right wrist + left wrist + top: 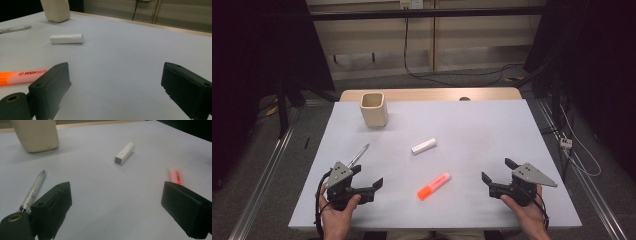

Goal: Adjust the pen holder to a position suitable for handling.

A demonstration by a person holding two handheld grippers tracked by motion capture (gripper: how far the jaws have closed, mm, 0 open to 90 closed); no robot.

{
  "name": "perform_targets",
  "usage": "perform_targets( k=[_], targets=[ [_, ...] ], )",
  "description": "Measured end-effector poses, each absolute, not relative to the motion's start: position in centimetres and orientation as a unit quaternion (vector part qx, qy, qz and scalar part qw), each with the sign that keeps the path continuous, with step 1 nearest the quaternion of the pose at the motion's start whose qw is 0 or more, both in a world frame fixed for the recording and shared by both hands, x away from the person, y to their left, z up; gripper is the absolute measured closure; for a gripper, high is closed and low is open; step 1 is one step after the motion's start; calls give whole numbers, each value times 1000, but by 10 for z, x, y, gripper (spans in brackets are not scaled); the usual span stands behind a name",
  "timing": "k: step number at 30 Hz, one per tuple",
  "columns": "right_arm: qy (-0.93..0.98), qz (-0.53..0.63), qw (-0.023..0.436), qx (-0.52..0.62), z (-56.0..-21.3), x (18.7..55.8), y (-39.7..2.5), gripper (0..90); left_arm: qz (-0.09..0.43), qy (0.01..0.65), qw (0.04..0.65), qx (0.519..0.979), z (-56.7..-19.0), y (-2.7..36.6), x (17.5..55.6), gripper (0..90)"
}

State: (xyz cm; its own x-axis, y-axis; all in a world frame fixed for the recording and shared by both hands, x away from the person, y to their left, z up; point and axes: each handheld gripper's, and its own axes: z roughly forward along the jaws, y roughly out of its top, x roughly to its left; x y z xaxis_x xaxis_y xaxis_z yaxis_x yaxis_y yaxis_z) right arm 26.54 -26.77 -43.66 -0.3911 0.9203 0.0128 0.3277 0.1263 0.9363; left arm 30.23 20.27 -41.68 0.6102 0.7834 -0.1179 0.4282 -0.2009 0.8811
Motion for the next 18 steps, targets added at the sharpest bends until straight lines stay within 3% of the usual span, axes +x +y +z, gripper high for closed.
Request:
perform_targets(
  k=[18],
  targets=[
    [691,474,297,458,-440,273,-265,79,197,420,485,742,-386,216,343,76]
  ],
)
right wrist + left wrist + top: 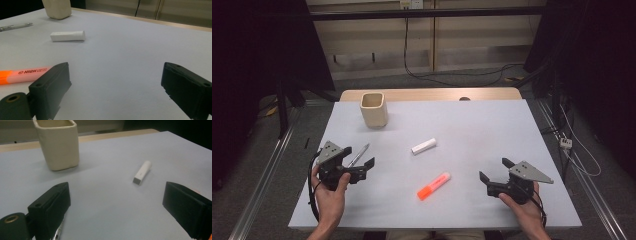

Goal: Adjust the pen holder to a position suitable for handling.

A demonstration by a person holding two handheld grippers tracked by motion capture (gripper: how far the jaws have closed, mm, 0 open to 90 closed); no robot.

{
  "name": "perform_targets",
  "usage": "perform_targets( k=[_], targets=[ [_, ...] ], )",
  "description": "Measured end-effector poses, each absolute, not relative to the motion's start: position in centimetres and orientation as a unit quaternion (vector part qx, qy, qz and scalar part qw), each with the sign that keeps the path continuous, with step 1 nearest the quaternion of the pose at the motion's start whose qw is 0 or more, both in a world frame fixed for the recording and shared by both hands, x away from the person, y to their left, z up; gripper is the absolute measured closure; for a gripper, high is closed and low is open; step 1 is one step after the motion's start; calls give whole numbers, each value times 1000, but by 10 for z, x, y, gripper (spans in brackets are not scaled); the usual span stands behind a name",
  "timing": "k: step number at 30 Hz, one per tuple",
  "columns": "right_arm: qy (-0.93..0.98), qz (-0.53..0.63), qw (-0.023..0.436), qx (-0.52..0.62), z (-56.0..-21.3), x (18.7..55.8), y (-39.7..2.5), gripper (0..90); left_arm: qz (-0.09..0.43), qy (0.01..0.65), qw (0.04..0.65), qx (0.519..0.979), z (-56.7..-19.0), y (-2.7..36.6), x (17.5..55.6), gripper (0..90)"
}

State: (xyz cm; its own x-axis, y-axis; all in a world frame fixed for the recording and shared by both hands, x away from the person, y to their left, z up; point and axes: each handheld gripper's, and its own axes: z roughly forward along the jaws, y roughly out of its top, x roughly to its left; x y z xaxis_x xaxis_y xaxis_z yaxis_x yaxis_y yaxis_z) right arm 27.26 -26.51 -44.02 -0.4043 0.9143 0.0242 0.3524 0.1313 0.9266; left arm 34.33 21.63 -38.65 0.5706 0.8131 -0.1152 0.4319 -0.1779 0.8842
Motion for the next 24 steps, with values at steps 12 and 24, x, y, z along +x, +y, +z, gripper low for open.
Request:
perform_targets(
  k=[12,24],
  targets=[
    [693,473,290,460,-441,272,-265,78,178,434,487,737,-374,210,388,76],
    [694,472,289,461,-441,272,-265,79,170,453,491,725,-363,207,437,104]
  ],
)
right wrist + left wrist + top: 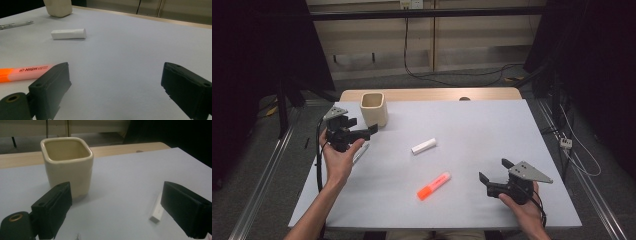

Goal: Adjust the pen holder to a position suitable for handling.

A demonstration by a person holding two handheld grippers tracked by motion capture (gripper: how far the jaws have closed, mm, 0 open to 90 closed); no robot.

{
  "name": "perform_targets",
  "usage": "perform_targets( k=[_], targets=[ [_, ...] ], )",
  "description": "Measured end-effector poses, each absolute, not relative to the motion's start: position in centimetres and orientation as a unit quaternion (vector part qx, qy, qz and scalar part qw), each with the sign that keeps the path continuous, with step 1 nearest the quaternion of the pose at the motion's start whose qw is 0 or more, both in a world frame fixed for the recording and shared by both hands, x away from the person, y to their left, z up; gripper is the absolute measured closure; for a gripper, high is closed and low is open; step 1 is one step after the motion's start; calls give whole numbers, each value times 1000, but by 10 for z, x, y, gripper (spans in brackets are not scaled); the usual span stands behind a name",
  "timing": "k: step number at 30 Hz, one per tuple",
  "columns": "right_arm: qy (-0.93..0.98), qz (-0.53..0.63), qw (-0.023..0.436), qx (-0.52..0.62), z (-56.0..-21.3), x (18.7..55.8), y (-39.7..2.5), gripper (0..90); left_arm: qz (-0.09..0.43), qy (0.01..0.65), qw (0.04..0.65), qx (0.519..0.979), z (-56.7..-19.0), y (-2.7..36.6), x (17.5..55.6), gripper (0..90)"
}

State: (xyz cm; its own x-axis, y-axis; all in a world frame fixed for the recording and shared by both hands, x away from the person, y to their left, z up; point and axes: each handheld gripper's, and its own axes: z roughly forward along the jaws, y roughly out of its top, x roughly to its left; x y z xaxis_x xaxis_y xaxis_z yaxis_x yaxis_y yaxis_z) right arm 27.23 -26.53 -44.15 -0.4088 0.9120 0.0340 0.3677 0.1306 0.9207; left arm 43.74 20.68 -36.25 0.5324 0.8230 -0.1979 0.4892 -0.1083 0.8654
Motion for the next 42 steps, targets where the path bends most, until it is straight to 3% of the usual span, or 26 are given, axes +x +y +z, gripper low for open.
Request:
perform_targets(
  k=[16,30,32,42],
  targets=[
    [698,469,287,459,-442,274,-265,78,194,479,465,718,-362,208,509,117],
    [699,466,281,465,-445,278,-266,70,191,528,427,708,-369,218,558,354],
    [699,467,279,464,-445,277,-267,69,191,536,424,705,-372,221,563,423],
    [699,468,279,463,-444,276,-267,70,183,554,388,713,-386,220,571,527]
  ],
)
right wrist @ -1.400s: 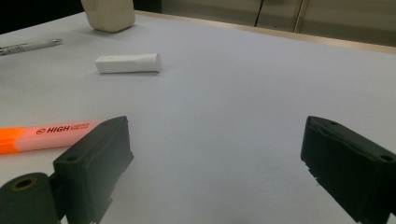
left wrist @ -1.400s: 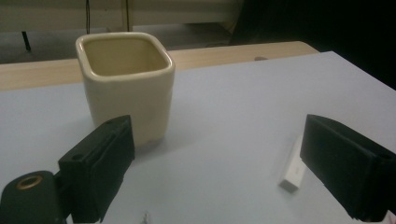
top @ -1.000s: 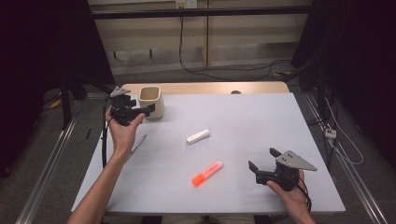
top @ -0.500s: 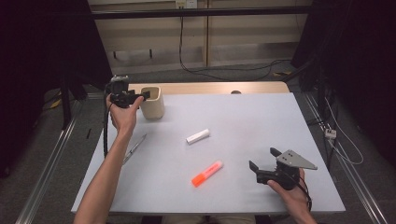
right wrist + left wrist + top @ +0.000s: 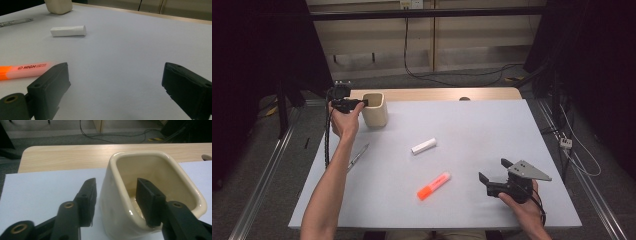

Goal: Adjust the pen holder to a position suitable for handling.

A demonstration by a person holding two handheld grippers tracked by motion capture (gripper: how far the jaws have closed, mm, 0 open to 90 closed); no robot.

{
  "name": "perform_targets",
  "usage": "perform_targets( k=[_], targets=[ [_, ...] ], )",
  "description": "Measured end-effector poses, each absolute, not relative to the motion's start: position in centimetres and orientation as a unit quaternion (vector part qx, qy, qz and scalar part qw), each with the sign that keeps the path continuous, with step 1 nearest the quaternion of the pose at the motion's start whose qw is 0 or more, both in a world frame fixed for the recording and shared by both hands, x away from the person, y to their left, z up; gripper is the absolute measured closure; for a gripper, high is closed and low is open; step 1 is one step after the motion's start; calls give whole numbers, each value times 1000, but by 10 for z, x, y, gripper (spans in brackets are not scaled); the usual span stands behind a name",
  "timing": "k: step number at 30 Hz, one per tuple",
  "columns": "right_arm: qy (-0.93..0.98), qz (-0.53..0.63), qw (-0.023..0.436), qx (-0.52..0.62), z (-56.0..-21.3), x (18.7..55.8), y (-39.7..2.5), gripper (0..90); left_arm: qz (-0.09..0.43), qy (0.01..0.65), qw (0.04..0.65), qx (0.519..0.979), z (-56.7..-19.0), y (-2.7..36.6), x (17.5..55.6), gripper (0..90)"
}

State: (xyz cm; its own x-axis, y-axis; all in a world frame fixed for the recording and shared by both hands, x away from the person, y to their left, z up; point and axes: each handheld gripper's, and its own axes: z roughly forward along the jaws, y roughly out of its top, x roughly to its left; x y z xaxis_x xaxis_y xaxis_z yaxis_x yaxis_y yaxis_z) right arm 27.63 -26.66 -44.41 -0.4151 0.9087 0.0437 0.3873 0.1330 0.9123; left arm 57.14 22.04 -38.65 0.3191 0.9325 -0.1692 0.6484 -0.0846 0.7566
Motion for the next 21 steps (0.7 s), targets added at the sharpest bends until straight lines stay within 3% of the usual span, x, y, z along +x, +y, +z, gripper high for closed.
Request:
perform_targets(
  k=[13,20,21],
  targets=[
    [700,467,277,464,-445,276,-268,70,182,560,376,716,-392,214,579,691],
    [699,468,278,464,-444,276,-269,71,183,558,357,727,-393,211,580,705],
    [700,468,276,464,-444,275,-268,71,183,560,356,725,-393,210,580,759]
  ],
)
